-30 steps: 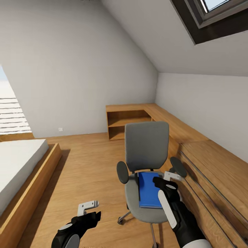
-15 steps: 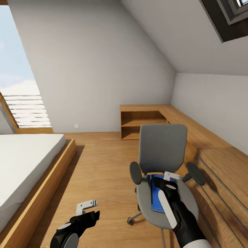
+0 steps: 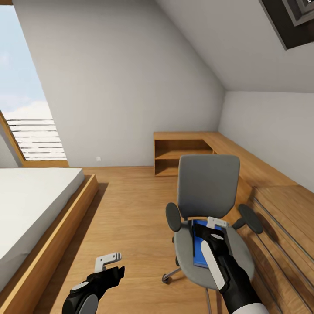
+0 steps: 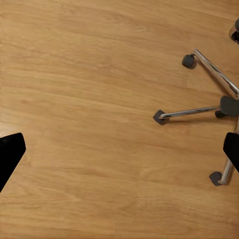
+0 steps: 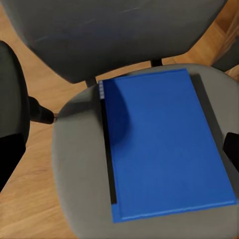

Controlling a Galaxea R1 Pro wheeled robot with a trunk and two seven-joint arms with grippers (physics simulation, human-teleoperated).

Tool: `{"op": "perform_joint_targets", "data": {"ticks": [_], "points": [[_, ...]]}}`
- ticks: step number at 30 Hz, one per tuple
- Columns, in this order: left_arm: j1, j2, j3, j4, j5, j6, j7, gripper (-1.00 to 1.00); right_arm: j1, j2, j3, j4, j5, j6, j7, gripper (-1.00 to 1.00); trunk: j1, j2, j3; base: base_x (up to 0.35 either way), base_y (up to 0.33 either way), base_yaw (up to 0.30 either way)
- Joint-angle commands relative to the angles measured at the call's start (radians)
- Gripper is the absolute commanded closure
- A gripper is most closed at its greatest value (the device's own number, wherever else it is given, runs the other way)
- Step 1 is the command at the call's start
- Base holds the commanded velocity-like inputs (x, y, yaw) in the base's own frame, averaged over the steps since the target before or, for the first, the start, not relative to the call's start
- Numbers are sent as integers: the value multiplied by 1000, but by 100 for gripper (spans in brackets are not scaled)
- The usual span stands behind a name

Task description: In the bedroom, organize the workspace by keeping the computer under the desk, ensuring the monitor is on the desk, placing the keyboard on the desk next to the monitor, placing the mouse on the desk next to the keyboard, moving the folder from the swivel chair onto the desk next to the mouse, stacking the notebook on top of the folder with the pen on top of the notebook, and positioning the swivel chair next to the desk.

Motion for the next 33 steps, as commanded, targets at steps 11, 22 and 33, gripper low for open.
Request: {"op": "perform_joint_targets", "data": {"ticks": [11, 22, 33], "points": [[-1, 1, -2, -4, 11, 1, 9, -100, -1, 2, 2, 15, -10, 2, -2, -100, 42, -78, -36, 0, 0, 0], [-1, 1, 10, -4, 12, 1, 9, -100, -1, -20, 1, 67, -4, -87, 7, -100, 84, -155, -70, 0, 0, 0], [-1, -2, 12, -4, 13, 1, 10, -100, -8, -168, -11, 205, -6, -310, 260, -100, 127, -232, -105, 0, 0, 0]]}}
